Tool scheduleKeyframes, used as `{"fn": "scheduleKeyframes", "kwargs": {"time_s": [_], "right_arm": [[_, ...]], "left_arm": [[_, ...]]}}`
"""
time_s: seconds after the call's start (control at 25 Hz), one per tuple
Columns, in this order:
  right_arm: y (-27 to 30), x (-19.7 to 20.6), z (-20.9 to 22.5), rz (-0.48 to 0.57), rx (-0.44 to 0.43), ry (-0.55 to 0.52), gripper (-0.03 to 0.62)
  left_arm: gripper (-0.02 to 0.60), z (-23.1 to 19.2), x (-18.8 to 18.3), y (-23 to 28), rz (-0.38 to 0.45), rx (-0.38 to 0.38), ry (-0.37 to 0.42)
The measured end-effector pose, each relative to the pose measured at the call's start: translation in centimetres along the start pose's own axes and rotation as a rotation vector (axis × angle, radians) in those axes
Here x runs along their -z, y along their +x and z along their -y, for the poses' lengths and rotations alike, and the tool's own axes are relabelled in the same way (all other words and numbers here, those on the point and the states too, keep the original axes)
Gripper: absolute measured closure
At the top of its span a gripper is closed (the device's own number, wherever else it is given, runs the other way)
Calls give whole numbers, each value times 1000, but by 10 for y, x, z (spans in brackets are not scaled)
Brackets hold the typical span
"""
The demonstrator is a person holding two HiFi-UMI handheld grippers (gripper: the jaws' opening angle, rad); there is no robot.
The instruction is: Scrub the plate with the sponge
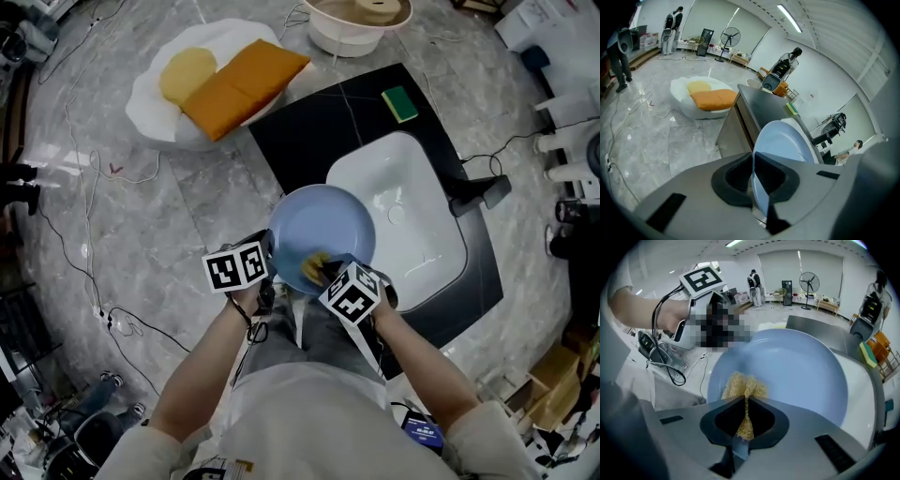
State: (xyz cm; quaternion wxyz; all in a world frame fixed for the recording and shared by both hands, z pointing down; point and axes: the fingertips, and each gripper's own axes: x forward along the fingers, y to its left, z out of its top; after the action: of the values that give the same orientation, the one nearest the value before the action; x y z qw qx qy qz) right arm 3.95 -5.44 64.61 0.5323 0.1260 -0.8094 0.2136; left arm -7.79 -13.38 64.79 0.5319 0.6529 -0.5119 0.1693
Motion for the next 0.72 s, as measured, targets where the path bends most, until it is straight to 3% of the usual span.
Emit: {"fn": "scheduleKeyframes", "kwargs": {"time_s": [0.12,0.28,0.52,0.72], "right_arm": [[14,-23,-16,26,16,-64,549],[29,-49,-15,58,18,-96,549],[26,-77,30,112,10,-12,546],[11,-81,89,147,149,27,546]], "left_arm": [[551,0,4,-3,-2,0,-37],[552,2,13,-2,-25,6,-28],[552,3,15,-3,-11,44,-72],[552,5,10,0,-17,56,-78]]}}
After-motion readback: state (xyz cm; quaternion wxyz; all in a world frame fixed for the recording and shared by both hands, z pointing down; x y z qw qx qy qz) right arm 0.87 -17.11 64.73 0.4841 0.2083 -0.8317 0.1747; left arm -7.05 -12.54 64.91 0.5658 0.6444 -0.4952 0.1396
